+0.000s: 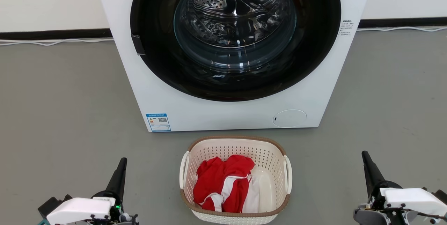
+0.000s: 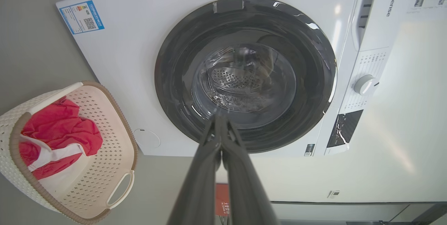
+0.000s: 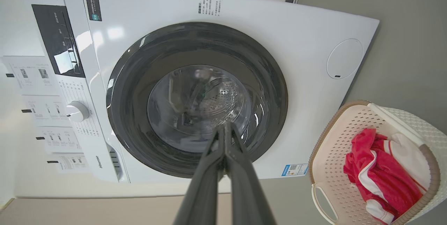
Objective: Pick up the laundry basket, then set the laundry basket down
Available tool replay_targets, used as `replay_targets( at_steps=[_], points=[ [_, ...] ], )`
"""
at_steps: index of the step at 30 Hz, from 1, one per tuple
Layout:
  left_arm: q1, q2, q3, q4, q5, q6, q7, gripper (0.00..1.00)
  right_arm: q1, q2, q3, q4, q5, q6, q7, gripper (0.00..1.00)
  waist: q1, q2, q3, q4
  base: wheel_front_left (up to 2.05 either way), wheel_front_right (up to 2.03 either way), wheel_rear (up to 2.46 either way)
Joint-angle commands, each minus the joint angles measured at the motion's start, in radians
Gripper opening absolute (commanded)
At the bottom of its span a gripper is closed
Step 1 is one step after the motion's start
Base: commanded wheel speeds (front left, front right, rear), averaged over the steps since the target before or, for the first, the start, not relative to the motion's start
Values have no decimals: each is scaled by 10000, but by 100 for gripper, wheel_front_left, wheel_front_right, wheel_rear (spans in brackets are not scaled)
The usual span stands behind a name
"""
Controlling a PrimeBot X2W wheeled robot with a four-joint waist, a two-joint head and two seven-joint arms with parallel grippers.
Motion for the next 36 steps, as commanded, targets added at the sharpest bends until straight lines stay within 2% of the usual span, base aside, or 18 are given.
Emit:
replay_targets(
  at_steps=[1,10,36],
  points=[
    [-537,36,367,-336,-231,-162,78,0,-436,-93,169,-370,356,66,163,0,0,-1,3,-1,0,0,0],
    [-575,-72,662,-482,-893,-378,333,0,-456,-97,149,-550,1527,71,416,0,0,-1,30,-7,0,0,0],
    [-574,-73,664,-484,-892,-378,334,0,-456,-97,150,-550,1528,71,415,0,0,-1,30,-7,0,0,0]
  ],
)
